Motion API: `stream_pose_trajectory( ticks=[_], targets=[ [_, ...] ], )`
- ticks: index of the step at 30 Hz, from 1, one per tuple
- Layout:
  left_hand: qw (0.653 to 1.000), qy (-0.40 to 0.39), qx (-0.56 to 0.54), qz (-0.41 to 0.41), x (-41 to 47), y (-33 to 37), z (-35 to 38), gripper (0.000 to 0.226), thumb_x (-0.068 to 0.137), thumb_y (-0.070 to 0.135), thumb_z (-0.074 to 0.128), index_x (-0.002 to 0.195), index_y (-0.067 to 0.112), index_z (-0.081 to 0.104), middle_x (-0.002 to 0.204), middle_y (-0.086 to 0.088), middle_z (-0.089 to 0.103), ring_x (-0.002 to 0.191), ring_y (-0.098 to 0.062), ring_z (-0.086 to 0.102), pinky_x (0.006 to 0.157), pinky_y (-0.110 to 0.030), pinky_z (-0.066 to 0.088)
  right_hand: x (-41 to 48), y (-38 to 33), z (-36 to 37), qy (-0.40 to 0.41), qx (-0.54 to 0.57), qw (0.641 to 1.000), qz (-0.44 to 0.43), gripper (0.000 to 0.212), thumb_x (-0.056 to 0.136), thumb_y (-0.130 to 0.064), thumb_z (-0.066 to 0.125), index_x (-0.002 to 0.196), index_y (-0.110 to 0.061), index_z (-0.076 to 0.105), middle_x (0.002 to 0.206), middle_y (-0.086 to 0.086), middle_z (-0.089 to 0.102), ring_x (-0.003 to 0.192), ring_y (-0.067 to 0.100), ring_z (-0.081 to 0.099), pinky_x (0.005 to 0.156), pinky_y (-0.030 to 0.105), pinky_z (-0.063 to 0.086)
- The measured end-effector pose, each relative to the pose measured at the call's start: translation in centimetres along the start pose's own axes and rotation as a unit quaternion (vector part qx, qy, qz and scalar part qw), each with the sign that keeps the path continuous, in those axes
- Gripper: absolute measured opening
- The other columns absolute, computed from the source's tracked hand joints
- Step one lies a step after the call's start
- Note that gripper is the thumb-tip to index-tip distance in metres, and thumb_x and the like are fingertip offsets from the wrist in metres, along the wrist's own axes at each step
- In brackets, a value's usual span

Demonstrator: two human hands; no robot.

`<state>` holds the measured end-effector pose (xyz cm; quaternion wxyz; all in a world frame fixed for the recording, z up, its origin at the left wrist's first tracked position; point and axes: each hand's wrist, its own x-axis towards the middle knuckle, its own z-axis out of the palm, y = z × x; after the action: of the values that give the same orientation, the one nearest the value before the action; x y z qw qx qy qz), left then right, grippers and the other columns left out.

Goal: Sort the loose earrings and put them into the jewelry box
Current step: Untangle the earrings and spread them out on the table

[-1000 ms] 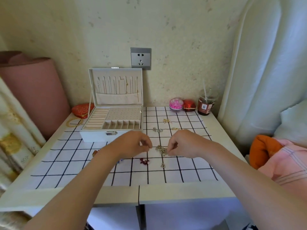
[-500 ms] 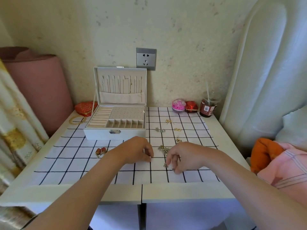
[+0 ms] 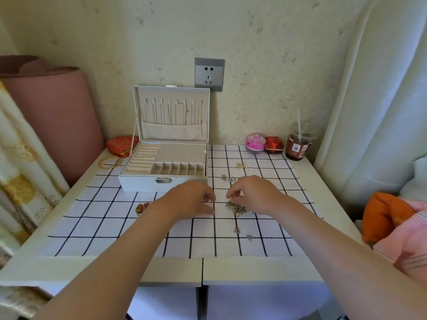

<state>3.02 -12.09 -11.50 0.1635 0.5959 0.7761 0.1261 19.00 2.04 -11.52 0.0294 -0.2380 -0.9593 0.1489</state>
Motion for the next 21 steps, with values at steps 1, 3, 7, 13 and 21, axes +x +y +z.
stream_pose_trajectory(
  ticks=[1, 3, 7, 13, 21],
  targets=[
    [1.000, 0.007, 0.000, 0.010, 0.1, 0.2, -0.1, 0.033, 0.085, 0.039, 0.074, 0.116, 0.029, 0.067, 0.107, 0.011, 0.062, 0.089, -0.006, 0.055, 0.079, -0.023, 0.048, 0.3, -0.1, 0.2, 0.002, -0.013, 1.000, -0.005, 0.015, 0.092, -0.032, 0.066, 0.103, -0.034, 0.076, 0.102, -0.015, 0.071, 0.094, 0.008, 0.063, 0.076, 0.027, 0.047],
    [1.000, 0.017, -0.010, 0.025, 0.2, 0.7, -0.2, 0.030, 0.087, 0.038, 0.072, 0.115, 0.029, 0.067, 0.104, 0.013, 0.062, 0.084, -0.003, 0.053, 0.075, -0.022, 0.045, 0.8, 0.0, 0.3, 0.005, -0.029, 1.000, -0.010, 0.014, 0.092, -0.031, 0.066, 0.100, -0.032, 0.078, 0.100, -0.015, 0.072, 0.093, 0.008, 0.064, 0.074, 0.026, 0.048],
    [0.997, 0.061, -0.031, 0.038, 1.1, 1.7, 0.3, 0.026, 0.089, 0.033, 0.069, 0.115, 0.030, 0.067, 0.100, 0.016, 0.065, 0.082, -0.004, 0.055, 0.080, -0.027, 0.051, 1.1, 0.7, -0.3, 0.017, -0.016, 1.000, 0.002, 0.013, 0.092, -0.031, 0.066, 0.097, -0.030, 0.078, 0.096, -0.014, 0.073, 0.090, 0.009, 0.065, 0.078, 0.032, 0.054],
    [0.980, 0.149, -0.123, 0.053, 2.7, 4.0, 0.9, 0.029, 0.087, 0.034, 0.072, 0.114, 0.030, 0.062, 0.098, 0.014, 0.066, 0.077, -0.003, 0.060, 0.075, -0.028, 0.052, 0.9, 1.7, -2.5, 0.082, 0.243, 0.964, 0.070, 0.006, 0.086, -0.029, 0.075, 0.083, -0.027, 0.079, 0.081, -0.015, 0.073, 0.072, -0.004, 0.065, 0.067, 0.020, 0.049],
    [0.959, 0.173, -0.225, -0.004, 5.1, 5.6, 0.6, 0.012, 0.081, 0.020, 0.078, 0.087, 0.026, 0.069, 0.081, 0.007, 0.071, 0.072, -0.007, 0.065, 0.065, -0.014, 0.050, -0.6, 3.4, -3.5, 0.023, 0.406, 0.901, 0.148, 0.015, 0.091, -0.030, 0.070, 0.094, -0.017, 0.077, 0.088, -0.004, 0.077, 0.054, 0.010, 0.053, 0.047, 0.020, 0.036]
  ],
)
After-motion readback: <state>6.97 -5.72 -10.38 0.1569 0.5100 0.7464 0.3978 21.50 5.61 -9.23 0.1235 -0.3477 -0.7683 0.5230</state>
